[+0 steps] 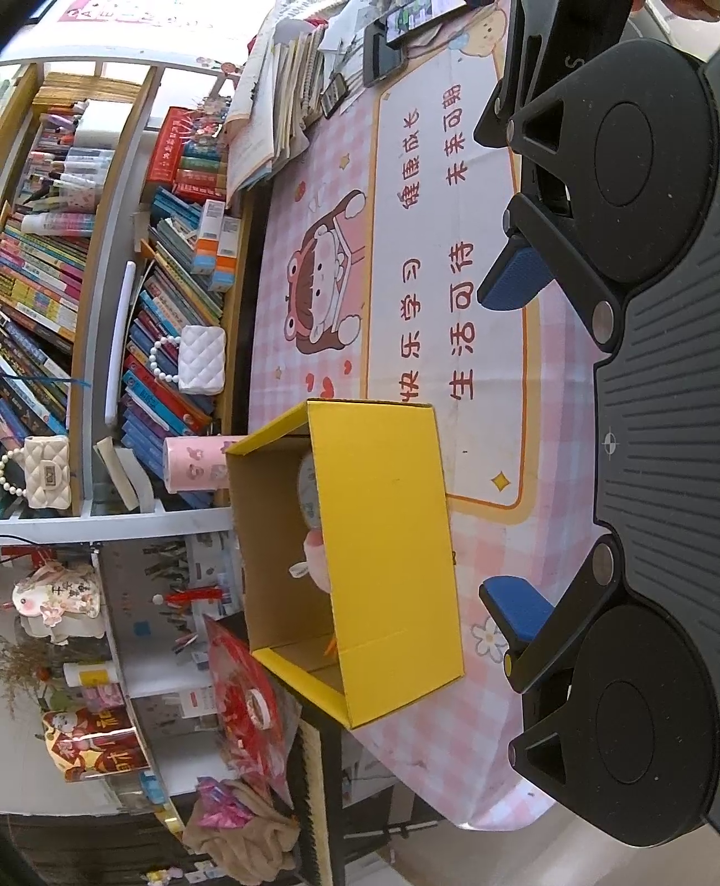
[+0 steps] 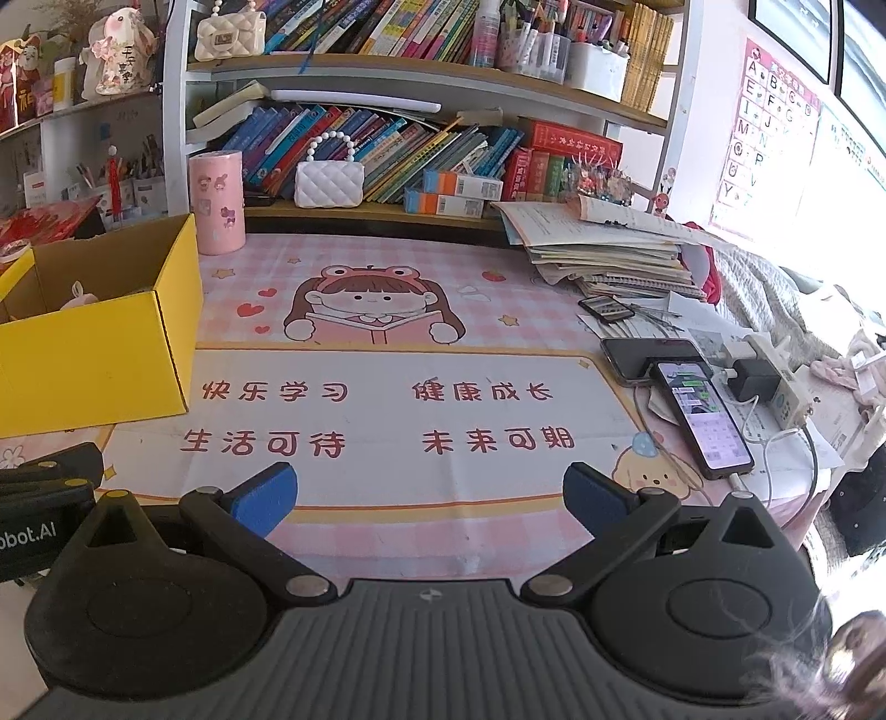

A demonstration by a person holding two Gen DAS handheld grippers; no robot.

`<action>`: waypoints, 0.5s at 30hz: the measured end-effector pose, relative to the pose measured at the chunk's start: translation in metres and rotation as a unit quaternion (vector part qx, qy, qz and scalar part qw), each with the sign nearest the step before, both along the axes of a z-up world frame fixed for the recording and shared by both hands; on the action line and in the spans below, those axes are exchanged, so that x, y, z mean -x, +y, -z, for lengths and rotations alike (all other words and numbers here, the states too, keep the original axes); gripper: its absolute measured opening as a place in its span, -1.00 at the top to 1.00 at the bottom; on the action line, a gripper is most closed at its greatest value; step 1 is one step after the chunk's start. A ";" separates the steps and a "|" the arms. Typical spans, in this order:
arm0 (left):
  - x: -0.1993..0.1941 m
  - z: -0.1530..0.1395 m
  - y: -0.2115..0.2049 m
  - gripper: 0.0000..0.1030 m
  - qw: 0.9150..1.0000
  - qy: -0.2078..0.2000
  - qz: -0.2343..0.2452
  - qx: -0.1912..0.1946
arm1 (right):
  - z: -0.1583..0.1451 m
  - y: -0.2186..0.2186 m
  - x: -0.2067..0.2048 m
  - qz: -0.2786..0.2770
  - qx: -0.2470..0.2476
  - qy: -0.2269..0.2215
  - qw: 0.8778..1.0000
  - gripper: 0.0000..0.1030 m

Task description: Organize objects

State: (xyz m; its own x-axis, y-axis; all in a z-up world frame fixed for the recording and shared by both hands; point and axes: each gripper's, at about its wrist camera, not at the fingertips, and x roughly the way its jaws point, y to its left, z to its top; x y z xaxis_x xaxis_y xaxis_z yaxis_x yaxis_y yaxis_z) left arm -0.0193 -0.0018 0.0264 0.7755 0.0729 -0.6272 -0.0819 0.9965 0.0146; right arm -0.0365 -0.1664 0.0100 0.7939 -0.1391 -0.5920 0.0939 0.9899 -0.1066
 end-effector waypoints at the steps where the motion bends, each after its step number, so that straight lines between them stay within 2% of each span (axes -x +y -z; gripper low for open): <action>1: 0.000 0.000 0.001 -1.00 1.000 0.001 0.000 0.001 | -0.001 0.000 -0.001 0.000 0.001 -0.001 1.000 -1.00; 15: 0.002 0.000 0.007 -1.00 1.000 0.000 -0.006 -0.002 | -0.002 0.011 -0.002 -0.004 0.006 -0.003 1.000 -1.00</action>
